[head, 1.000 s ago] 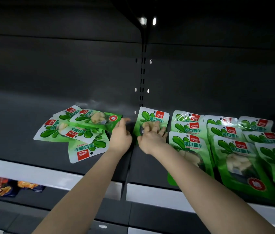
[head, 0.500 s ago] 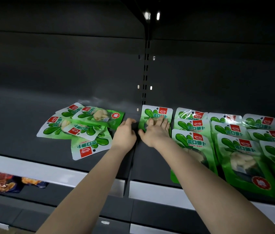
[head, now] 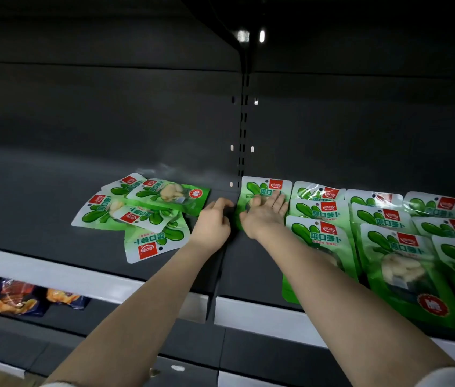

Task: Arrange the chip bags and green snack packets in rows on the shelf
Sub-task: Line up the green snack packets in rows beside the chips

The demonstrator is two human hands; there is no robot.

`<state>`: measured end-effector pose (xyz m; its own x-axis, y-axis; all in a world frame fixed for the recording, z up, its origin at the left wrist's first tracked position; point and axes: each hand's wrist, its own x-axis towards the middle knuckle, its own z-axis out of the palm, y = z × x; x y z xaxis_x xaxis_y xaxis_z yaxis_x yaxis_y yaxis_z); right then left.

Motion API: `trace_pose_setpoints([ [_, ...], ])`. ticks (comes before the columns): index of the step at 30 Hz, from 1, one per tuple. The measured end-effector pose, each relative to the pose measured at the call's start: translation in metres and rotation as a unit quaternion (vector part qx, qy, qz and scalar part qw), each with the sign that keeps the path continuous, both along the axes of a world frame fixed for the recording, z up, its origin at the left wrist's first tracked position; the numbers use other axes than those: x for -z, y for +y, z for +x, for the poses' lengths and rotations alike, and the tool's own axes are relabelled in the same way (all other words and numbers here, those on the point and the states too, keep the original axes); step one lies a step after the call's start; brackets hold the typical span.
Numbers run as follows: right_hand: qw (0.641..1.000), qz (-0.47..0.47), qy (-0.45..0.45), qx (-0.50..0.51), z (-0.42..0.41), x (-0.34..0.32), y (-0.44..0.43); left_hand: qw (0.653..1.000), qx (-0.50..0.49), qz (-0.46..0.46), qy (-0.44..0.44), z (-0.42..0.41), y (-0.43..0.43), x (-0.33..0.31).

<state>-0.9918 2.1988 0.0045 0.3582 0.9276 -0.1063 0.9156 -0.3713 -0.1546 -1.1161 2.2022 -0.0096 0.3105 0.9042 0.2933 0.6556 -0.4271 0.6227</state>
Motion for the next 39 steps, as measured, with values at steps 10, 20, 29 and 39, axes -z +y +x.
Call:
trace_pose_setpoints([
  [10, 0.966, 0.183, 0.002, -0.181, -0.044, -0.007, 0.005, 0.995, -0.095, 0.030, -0.016, -0.078, -0.009, -0.026],
  [20, 0.931, 0.149, -0.018, -0.333, -0.125, -0.011, 0.035, 0.967, -0.245, -0.062, 0.019, -0.169, -0.028, -0.018],
  [29, 0.944, 0.033, 0.029, -0.327, -0.152, 0.003, 0.064, 0.965, -0.255, -0.044, 0.039, -0.169, -0.021, -0.010],
  [39, 0.937, 0.052, -0.007, -0.347, -0.156, -0.005, 0.052, 0.968, -0.242, -0.043, 0.042, -0.170, -0.021, -0.009],
])
